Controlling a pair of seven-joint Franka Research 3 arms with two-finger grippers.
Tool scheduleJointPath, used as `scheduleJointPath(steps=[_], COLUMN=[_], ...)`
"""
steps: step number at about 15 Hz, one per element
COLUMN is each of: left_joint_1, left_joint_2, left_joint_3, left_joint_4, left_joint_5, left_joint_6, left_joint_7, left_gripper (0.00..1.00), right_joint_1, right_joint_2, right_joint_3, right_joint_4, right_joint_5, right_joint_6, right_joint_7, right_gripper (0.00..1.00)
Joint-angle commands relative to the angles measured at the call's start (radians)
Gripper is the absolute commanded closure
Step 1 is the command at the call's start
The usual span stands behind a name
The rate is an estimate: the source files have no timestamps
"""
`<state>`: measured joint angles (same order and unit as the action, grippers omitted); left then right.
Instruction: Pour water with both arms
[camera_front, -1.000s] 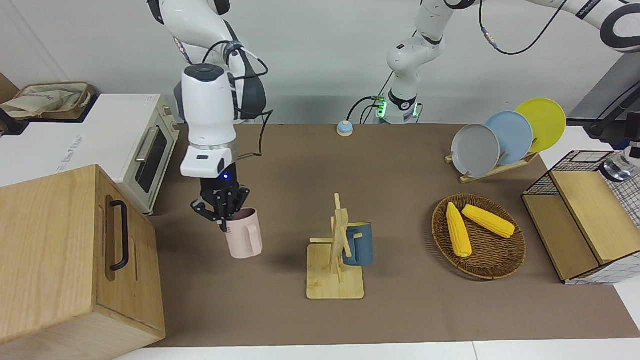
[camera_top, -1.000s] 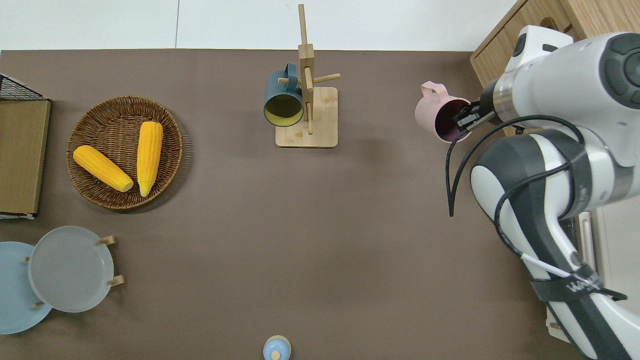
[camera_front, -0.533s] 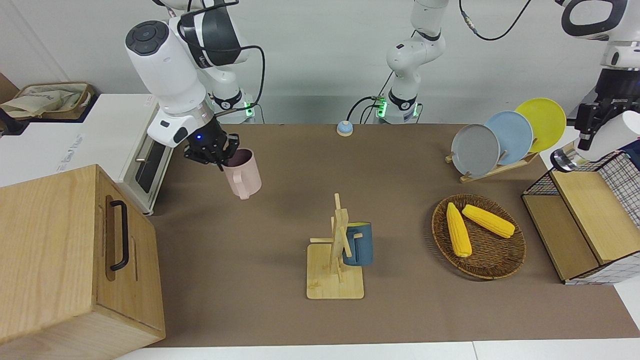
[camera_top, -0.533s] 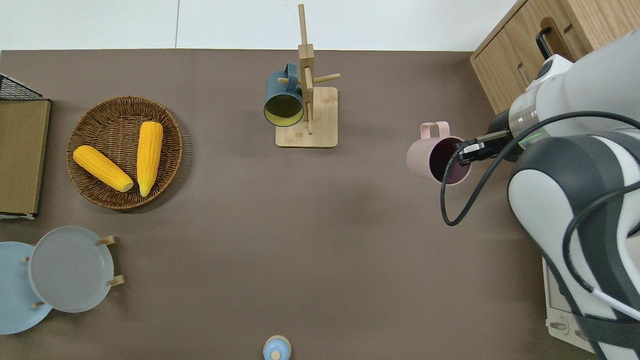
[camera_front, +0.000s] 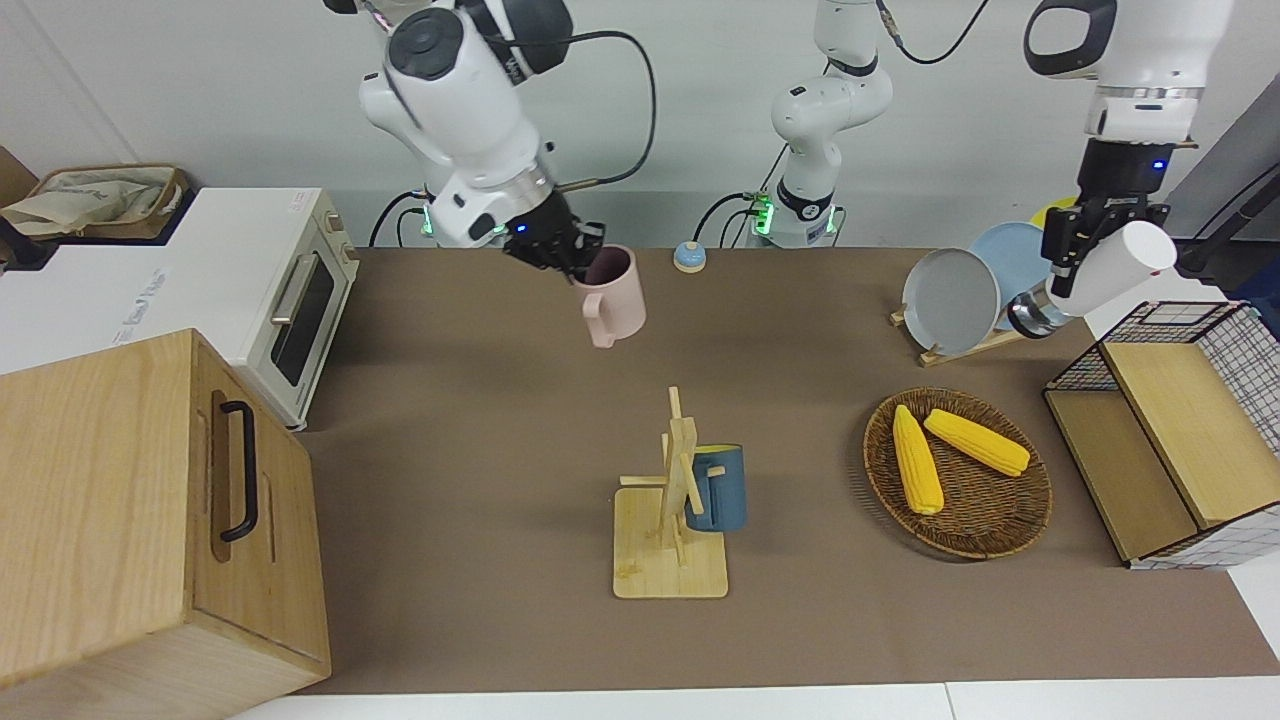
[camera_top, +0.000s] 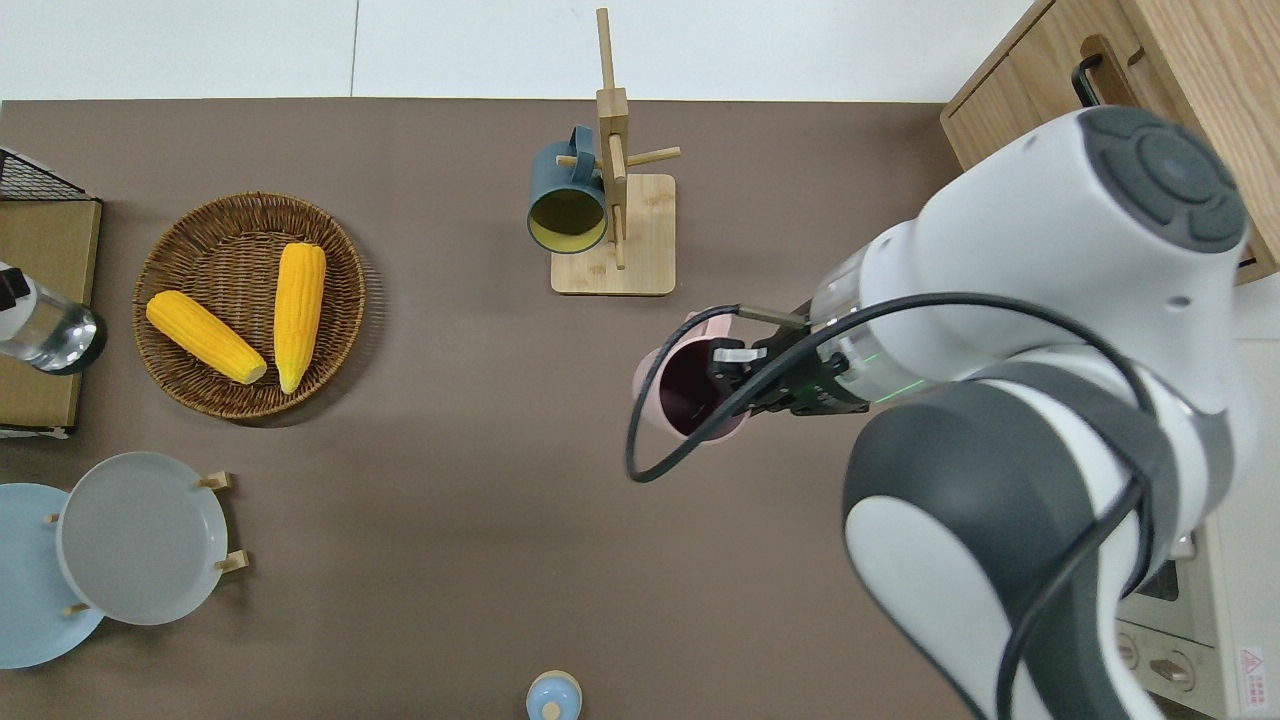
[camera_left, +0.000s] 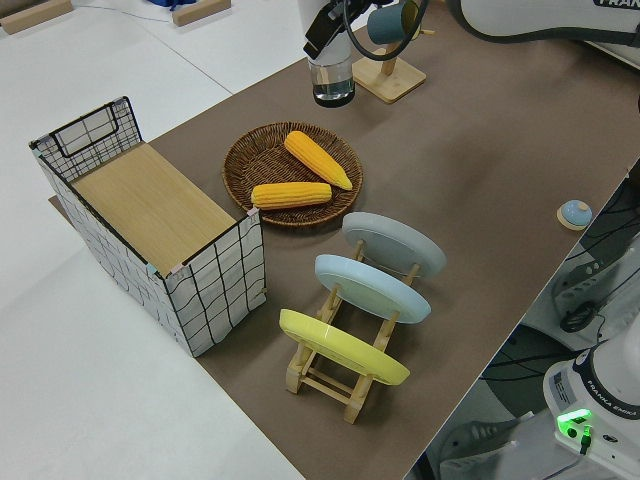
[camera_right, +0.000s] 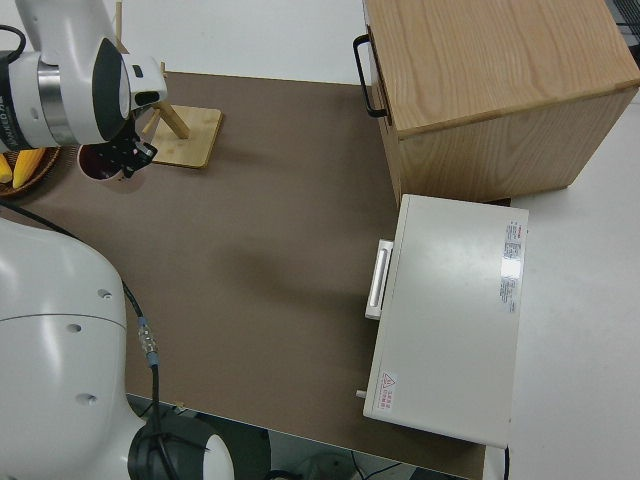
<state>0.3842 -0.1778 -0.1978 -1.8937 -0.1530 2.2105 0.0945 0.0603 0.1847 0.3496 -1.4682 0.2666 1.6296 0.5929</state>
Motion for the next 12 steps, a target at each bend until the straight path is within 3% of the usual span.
scheduleJointPath(steps=[1,5,8,12], left_joint_1=[-0.004,-0.025,-0.054,-0.070], left_joint_2=[-0.146,-0.222,-0.278,-0.316], left_joint_3=[-0.028,-0.042,-0.040,-0.035], left_joint_4=[-0.187,-0.307,-0.395,-0.459], left_joint_5=[0.026,0.017,0.009,-0.002], left_joint_6=[0.078,0.092,0.090,0.089], left_joint_7=[-0.041,-0.044,-0.038,-0.033], left_gripper=[1.00,1.00,1.00,1.00], right_joint_1=[-0.010,0.001,0.055,0.139], right_joint_2=[-0.013,0.007,0.050,0.127], right_joint_3=[0.127,0.199,0.207,0.213], right_joint_4=[-0.010,-0.033,-0.030,-0.030], right_joint_5=[0.023,0.025,0.022,-0.001], right_joint_6=[0.105,0.240,0.295,0.427], right_joint_7=[0.232,0.378,0.436,0.505], right_gripper=[0.973,0.973,0.973,0.973])
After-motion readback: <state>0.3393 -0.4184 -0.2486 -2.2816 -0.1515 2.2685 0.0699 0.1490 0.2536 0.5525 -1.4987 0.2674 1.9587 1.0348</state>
